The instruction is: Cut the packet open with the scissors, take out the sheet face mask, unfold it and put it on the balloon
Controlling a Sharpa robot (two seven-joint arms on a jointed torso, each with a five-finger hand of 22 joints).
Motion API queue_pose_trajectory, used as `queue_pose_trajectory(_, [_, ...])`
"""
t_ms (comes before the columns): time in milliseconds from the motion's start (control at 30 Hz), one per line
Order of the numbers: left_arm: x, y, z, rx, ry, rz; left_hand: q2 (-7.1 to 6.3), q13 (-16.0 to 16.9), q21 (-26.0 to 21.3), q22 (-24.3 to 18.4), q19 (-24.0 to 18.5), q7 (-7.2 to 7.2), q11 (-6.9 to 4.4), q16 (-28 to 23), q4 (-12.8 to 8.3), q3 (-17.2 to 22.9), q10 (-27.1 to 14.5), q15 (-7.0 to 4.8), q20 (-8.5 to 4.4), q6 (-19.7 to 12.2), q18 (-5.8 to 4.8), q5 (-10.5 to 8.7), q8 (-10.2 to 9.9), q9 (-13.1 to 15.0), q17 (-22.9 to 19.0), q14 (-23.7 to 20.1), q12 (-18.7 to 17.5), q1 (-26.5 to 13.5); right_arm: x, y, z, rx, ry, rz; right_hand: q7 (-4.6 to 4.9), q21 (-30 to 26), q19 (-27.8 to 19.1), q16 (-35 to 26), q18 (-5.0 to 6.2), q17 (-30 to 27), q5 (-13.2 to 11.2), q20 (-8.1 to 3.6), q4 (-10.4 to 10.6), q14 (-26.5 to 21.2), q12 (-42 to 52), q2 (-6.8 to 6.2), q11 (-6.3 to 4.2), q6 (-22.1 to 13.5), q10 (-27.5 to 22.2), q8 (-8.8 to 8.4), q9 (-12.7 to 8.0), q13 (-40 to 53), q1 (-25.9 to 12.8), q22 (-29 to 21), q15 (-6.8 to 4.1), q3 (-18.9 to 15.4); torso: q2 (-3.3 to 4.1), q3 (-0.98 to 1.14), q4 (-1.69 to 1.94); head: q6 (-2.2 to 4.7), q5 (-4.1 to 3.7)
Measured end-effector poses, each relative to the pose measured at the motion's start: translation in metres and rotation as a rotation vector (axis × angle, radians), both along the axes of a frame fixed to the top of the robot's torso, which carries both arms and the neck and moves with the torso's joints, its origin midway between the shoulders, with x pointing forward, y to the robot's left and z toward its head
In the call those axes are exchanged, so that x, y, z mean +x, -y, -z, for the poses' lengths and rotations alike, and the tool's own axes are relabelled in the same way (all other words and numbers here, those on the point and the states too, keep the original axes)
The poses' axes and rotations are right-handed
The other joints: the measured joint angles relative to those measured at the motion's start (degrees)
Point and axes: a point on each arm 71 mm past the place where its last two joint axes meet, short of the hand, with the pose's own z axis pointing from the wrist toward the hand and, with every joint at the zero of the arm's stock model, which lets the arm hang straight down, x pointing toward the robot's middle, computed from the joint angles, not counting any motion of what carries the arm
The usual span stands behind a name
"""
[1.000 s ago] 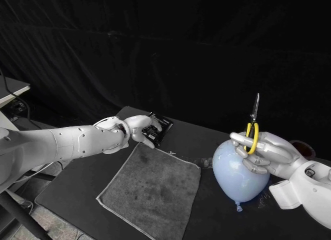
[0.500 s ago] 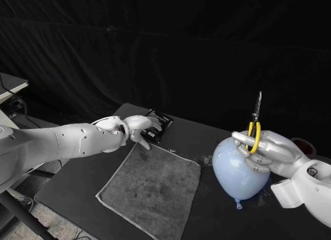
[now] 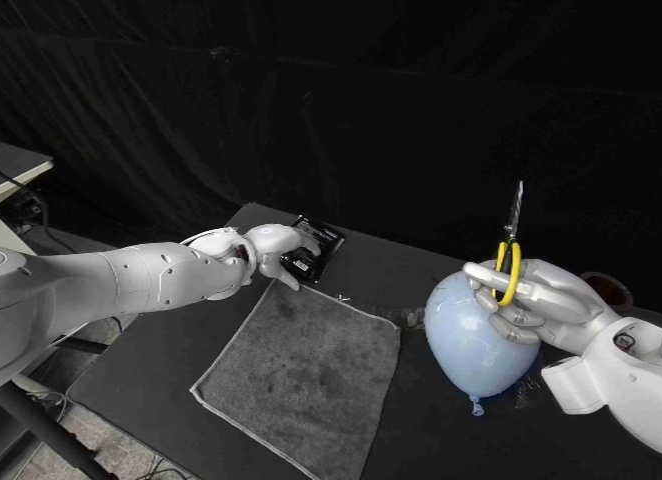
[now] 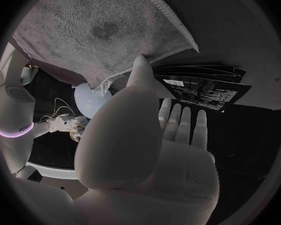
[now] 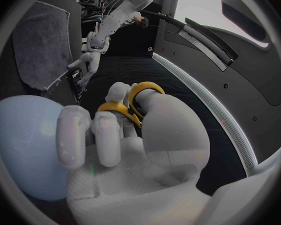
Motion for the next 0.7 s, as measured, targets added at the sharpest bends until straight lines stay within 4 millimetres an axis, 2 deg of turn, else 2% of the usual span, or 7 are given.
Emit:
queue_pose_trajectory(100, [0.004,0.0,-0.001,-0.013,0.004,-0.014,0.26,0.0,0.7,0.3,1.6,0.95,0.81,0.4,-0.1,1.6,0.5,0.87,0.4,-0.3,-0.01,0.0,0.0,-0.1,0.4,1.8,0.0,0.3,0.0,0.0,0.0,-0.002,0.002,0.001,0.0,0.0,0.0,0.1,0.0,0.0,0.0,0.0,-0.1,0.0,0.0,0.0,0.0,0.0,0.0,0.0,0.0,0.0,0.0,0.0,0.0,0.1,0.01,0.0,0.0,-0.13,-0.08])
queue_pose_trajectory(300, [0.011,0.0,-0.004,-0.042,0.012,-0.039,1.02,0.0,0.8,0.2,1.9,1.56,1.52,0.4,-0.1,4.1,1.2,1.31,0.29,0.1,-0.03,0.0,0.0,-0.2,0.4,2.3,0.0,1.0,0.0,0.0,0.0,-0.005,0.005,0.0,0.01,0.0,-0.1,0.2,-0.01,0.0,0.0,0.09,-0.2,0.0,0.0,0.0,0.0,0.0,0.0,0.0,0.0,0.0,0.0,0.0,0.02,0.2,0.02,-0.04,-0.03,-0.2,-0.31])
queue_pose_trajectory(400, [0.013,0.0,-0.005,-0.053,0.014,-0.047,1.31,0.0,0.8,0.1,1.9,1.56,1.52,0.4,-0.1,4.9,1.2,1.31,0.29,0.1,-0.03,0.0,0.0,-0.2,0.3,2.3,0.0,1.3,0.0,0.001,0.0,-0.008,0.008,-0.001,0.1,0.0,-0.1,0.2,-0.01,0.0,0.0,0.1,-0.3,0.1,0.0,0.0,0.0,0.1,0.0,0.0,0.0,0.0,0.0,0.0,0.09,0.3,0.04,-0.04,-0.06,-0.26,-0.31])
queue_pose_trajectory(467, [0.014,0.001,-0.005,-0.056,0.014,-0.052,1.31,0.0,0.8,0.0,1.3,1.51,1.38,0.4,-0.1,4.9,1.1,0.92,-0.03,0.0,-0.03,0.0,0.0,-0.3,0.0,1.8,0.0,1.3,0.0,0.001,0.001,-0.009,0.009,-0.001,0.1,0.0,-0.1,0.2,-0.01,0.0,0.0,0.1,-0.3,0.1,0.0,0.0,0.0,0.1,0.0,0.0,0.0,0.0,0.0,0.0,0.09,0.3,0.05,-0.03,-0.06,-0.3,-0.31])
queue_pose_trajectory(533, [0.015,0.0,-0.005,-0.056,0.014,-0.059,1.29,-0.1,0.7,-0.2,0.7,1.17,1.07,-0.2,-0.1,4.8,0.0,0.89,-0.03,-1.0,-0.05,0.0,0.0,-0.7,-0.4,0.7,0.0,1.3,0.0,0.001,0.001,-0.01,0.01,-0.002,0.11,0.0,-0.1,0.2,-0.01,0.0,0.0,0.1,-0.3,0.1,0.0,0.0,0.0,0.1,0.0,0.0,0.0,0.0,0.0,0.0,0.1,0.3,0.05,-0.01,-0.06,-0.34,-0.31])
queue_pose_trajectory(633, [0.015,-0.002,-0.005,-0.054,0.012,-0.069,0.97,-0.2,0.4,-0.3,0.0,1.01,0.66,-0.5,-0.1,4.2,-0.8,0.79,-0.33,-1.7,-0.05,0.0,0.0,-1.0,-0.8,-0.4,0.0,1.7,0.0,0.001,0.001,-0.011,0.012,-0.003,0.11,0.0,-0.1,0.2,-0.01,0.0,0.0,0.1,-0.3,0.0,0.0,0.0,0.0,0.1,0.0,0.0,0.0,0.0,0.0,0.0,0.19,0.3,0.05,0.0,-0.06,-0.41,-0.25])
queue_pose_trajectory(700, [0.015,-0.002,-0.005,-0.053,0.01,-0.076,0.51,-0.3,-0.1,-0.5,-1.2,0.29,0.2,-1.1,-0.1,2.7,-2.4,0.4,-0.41,-2.4,-0.06,0.0,-0.4,-1.3,-1.4,-2.2,0.0,1.9,0.0,0.001,0.001,-0.012,0.013,-0.003,0.11,0.0,-0.1,0.2,-0.02,0.0,0.0,0.1,-0.3,0.0,0.0,0.0,0.0,0.1,0.0,0.0,0.0,0.0,0.0,0.0,0.19,0.3,0.04,0.01,-0.07,-0.46,-0.22])
